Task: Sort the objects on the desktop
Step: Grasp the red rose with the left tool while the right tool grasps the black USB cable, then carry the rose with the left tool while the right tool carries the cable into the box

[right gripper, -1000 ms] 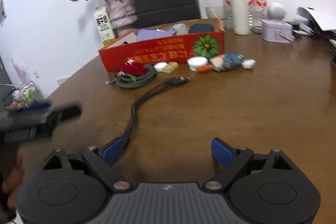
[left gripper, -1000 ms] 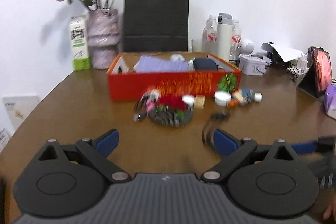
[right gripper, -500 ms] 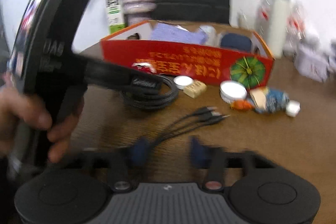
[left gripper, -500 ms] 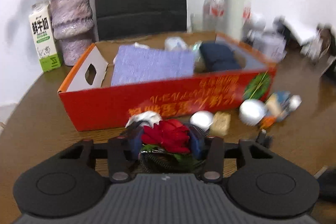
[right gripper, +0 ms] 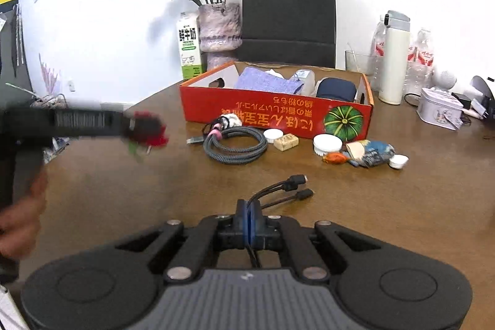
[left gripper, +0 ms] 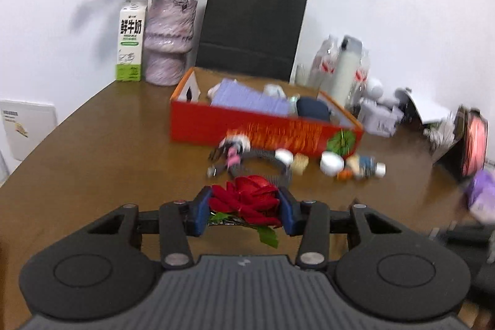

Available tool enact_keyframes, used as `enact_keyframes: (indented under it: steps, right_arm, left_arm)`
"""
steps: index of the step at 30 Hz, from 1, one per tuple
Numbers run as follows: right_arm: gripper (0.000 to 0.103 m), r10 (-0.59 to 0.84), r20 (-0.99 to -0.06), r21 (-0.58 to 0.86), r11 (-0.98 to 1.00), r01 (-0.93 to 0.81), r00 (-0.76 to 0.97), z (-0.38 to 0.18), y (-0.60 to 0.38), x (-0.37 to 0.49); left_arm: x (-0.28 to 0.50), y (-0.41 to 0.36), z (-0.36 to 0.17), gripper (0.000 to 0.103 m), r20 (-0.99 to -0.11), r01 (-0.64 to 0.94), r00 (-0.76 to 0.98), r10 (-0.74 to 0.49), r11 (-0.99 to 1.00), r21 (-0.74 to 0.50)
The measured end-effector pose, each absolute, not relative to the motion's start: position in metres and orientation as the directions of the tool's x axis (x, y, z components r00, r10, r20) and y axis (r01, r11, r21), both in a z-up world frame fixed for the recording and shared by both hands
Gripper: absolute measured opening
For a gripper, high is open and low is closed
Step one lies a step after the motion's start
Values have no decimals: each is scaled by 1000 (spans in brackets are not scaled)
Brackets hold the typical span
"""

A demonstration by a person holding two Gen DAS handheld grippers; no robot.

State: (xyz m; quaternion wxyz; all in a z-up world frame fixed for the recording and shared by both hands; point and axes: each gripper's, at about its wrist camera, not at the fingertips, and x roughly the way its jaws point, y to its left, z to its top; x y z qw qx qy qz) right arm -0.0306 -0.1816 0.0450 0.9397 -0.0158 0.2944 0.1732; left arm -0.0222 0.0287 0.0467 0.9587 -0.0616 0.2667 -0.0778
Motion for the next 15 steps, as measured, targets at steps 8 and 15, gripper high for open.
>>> enact_keyframes:
  steps: [8, 15]
  right_arm:
    - [0, 329, -458, 140, 944, -299, 826, 92, -215, -80]
    - [0, 326, -378, 103, 945, -311, 866, 132, -220, -99]
  left_arm:
    - [-67, 35, 60, 45, -467, 118, 865, -185, 978, -169]
    - [-68, 33, 89, 45, -396, 172, 888, -233, 968, -184]
